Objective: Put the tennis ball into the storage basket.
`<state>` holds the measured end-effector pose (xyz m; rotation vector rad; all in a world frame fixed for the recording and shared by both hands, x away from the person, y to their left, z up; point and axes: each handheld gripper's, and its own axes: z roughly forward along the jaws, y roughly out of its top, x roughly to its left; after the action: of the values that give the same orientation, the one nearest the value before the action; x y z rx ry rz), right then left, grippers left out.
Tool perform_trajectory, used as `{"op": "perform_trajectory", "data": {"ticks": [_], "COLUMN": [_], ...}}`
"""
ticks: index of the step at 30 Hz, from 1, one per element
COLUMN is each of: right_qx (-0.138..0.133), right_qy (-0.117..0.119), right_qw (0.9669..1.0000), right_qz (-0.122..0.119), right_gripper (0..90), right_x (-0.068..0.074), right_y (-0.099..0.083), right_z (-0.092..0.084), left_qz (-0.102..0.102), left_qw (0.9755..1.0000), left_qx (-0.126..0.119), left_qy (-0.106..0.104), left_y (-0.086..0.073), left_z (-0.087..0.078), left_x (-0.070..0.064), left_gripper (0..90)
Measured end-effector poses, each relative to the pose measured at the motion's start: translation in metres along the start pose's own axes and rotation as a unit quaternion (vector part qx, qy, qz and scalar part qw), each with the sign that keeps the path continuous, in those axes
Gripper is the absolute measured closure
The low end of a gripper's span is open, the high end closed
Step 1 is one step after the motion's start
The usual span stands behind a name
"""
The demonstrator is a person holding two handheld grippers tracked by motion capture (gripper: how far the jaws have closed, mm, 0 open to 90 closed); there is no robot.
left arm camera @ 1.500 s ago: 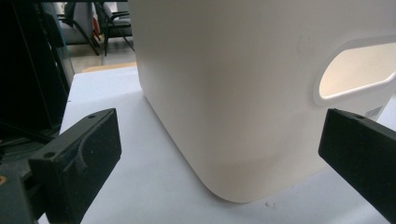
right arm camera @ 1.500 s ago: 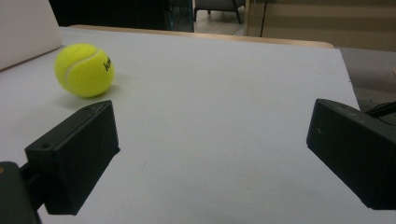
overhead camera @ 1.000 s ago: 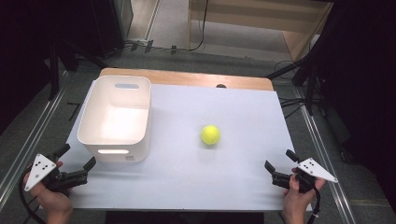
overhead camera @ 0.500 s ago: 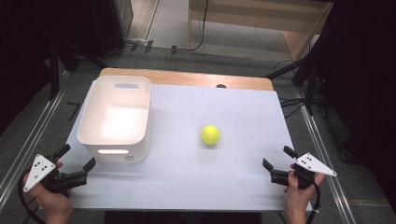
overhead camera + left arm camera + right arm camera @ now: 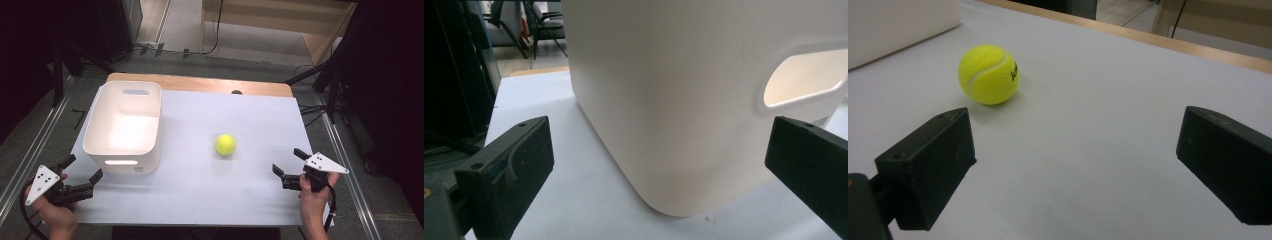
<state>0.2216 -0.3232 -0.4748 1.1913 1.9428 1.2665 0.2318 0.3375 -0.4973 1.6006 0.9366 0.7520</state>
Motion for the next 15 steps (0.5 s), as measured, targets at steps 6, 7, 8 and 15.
{"op": "perform_trajectory", "data": {"ticks": [6,7,8,15], "right_qx": [0.012,0.012,0.017,0.028], "right_qy": [0.011,0.011,0.013,0.023], "right_qw": [0.9998,0.9998,0.9996,0.9991], "right_qz": [-0.012,-0.012,-0.015,-0.022], "right_gripper": [0.8,0.8,0.8,0.8], "right_x": [0.003,0.003,0.003,0.005], "right_y": [0.016,0.016,0.022,0.035], "right_z": [0.010,0.010,0.013,0.024], "left_qz": [0.000,0.000,0.001,-0.001], "left_qw": [1.0000,1.0000,1.0000,1.0000], "left_qx": [0.000,0.000,0.001,0.000], "left_qy": [0.001,0.000,0.000,0.000], "left_y": [0.000,0.000,0.000,0.000], "left_z": [0.000,0.000,-0.001,0.000], "left_x": [0.000,0.000,0.000,0.000], "left_gripper": [0.0,0.0,0.0,0.0]}}
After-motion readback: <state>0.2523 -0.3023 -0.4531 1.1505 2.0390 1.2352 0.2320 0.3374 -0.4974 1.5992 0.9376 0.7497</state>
